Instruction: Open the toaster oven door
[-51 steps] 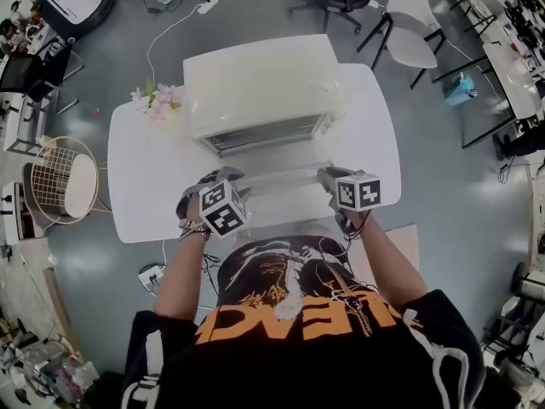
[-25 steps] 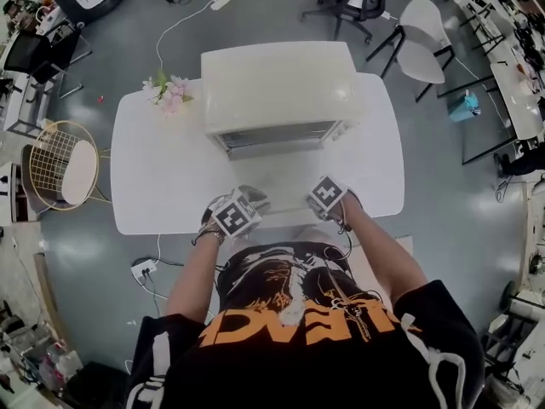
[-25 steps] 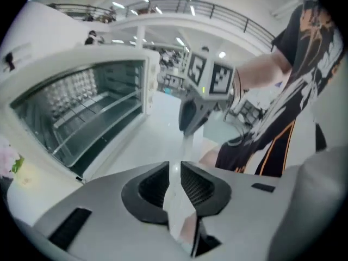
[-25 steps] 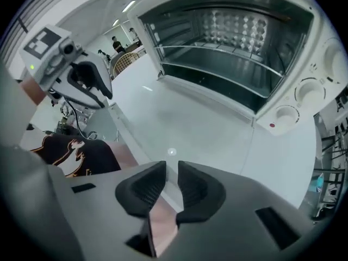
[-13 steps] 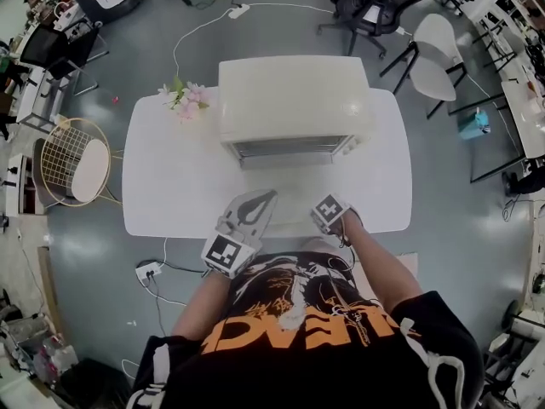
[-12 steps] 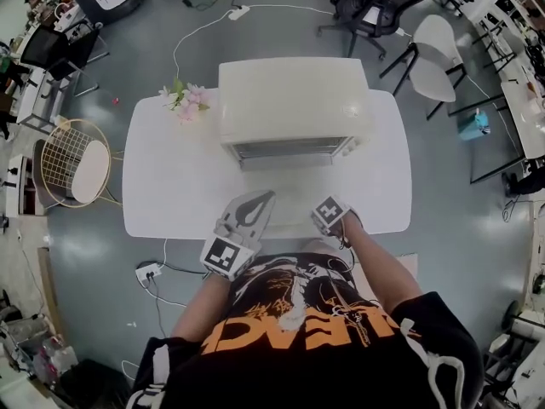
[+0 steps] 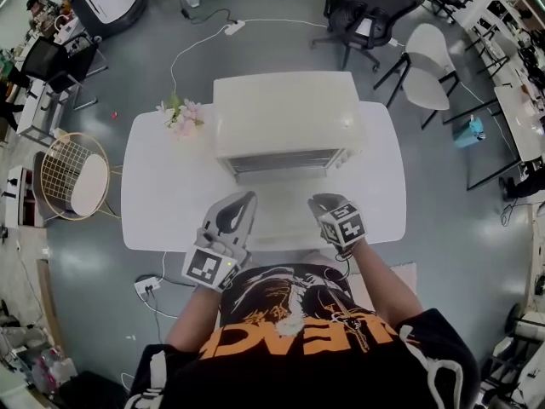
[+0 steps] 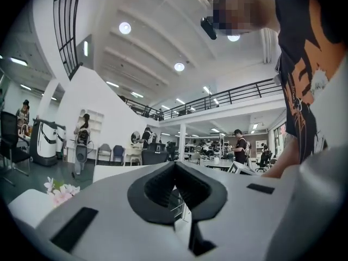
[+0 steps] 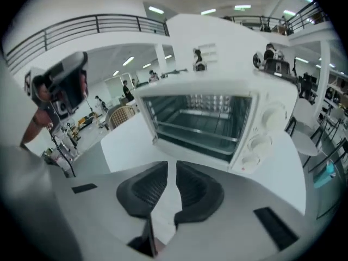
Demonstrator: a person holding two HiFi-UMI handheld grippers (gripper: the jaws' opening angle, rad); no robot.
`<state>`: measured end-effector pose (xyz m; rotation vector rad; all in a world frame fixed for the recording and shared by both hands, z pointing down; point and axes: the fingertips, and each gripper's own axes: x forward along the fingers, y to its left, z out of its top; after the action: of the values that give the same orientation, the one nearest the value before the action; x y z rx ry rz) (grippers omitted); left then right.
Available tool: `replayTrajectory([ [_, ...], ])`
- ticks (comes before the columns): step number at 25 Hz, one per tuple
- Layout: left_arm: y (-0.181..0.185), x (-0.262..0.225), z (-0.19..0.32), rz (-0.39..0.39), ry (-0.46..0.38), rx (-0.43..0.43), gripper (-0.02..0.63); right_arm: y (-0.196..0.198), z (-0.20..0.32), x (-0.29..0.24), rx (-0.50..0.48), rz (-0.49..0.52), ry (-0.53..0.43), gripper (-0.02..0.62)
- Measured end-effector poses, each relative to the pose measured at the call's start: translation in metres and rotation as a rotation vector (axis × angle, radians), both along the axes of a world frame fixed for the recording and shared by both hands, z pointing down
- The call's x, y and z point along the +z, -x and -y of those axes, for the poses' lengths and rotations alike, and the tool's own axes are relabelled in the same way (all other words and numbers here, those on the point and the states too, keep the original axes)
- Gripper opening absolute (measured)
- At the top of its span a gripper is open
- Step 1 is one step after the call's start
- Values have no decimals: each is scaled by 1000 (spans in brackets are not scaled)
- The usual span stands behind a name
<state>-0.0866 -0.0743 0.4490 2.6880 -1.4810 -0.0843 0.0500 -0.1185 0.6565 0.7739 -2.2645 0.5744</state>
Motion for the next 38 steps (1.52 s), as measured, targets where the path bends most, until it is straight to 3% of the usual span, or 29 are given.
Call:
replayTrajectory([
  [9, -8, -33, 1, -19, -30, -3, 16, 11, 10, -188, 48, 324, -475, 14],
  [15, -8, -69, -2, -40, -48, -9, 16, 8, -6, -271, 34, 417, -680, 14],
  [20, -12, -87, -5, -36, -82, 1, 15, 1, -17, -303, 55, 465, -764, 14],
  [26, -11, -81, -6, -29, -63, -7, 15, -4, -25, -322, 68, 525, -867, 14],
  [38, -6, -78, -3, -22, -44, -32, 15, 6, -16, -300, 40, 454, -809, 12],
])
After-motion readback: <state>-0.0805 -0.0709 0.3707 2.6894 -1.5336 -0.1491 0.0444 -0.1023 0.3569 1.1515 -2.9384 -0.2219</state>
